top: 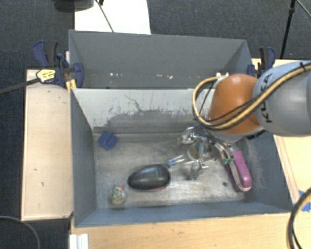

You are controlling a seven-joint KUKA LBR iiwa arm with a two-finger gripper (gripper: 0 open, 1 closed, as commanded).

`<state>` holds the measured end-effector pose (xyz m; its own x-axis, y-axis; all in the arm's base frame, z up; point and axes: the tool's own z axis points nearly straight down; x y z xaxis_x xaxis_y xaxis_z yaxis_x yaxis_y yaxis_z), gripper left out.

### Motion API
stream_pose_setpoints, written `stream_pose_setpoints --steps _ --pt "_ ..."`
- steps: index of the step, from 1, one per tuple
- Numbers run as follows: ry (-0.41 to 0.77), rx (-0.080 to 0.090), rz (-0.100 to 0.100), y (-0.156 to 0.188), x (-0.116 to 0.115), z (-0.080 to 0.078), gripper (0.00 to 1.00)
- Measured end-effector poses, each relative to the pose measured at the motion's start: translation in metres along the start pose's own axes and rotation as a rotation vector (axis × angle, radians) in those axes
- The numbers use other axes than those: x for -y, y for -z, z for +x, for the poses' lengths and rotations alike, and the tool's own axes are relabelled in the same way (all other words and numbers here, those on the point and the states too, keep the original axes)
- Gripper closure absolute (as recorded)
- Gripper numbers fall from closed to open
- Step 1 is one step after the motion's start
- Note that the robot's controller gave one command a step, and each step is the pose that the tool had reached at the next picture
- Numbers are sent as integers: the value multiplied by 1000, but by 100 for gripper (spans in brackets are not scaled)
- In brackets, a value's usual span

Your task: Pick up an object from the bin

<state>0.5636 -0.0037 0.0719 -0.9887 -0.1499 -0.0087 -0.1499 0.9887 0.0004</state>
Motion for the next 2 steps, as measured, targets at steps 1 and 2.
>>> stream_pose_setpoints --steps 1,2 --pt "-3 -1 0 2 0 -2 0" --pt "-6 0 0 3 0 -3 0"
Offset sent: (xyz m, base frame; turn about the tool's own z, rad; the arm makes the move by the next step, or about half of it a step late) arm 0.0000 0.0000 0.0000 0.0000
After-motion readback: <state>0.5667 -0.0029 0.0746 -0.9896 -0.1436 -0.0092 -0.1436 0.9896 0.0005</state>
